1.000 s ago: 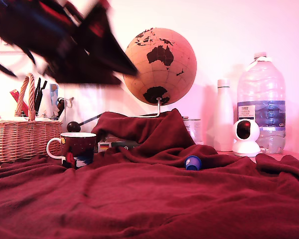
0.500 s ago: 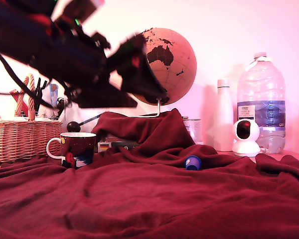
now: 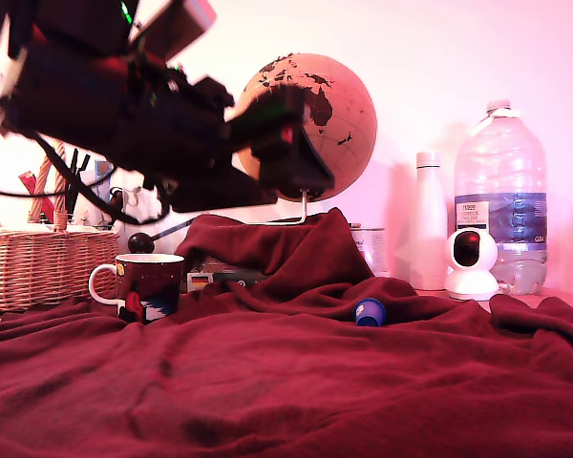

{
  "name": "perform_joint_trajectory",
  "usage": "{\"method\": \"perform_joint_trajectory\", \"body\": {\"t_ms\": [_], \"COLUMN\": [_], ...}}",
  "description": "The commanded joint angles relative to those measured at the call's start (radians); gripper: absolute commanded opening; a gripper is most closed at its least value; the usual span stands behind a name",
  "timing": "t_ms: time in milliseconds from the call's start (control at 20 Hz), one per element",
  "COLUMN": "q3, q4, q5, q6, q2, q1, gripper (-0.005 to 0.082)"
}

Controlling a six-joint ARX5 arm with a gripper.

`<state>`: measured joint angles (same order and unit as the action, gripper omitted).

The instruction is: Pick up the coffee capsules on the table and drop them inside the coffee cup

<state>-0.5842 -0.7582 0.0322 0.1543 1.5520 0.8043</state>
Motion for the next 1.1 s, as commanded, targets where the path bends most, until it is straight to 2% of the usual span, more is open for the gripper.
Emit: {"method": "perform_joint_trajectory", "body": {"t_ms": [0, 400, 700, 1050], "q3": [-0.005, -0.126, -0.212, -0.344], "q4": [-0.024, -0.028, -0.024, 0.075], "q5": [0.000, -0.002, -0.035, -0.068], "q6": [0.005, 0.022, 0.041, 0.056], "q2": [0.038, 0.151, 0.237, 0.323], "q1": [0.004, 0.004, 0.012, 0.014], "gripper": [0.0606, 0.0606, 0.0606, 0.0610]}}
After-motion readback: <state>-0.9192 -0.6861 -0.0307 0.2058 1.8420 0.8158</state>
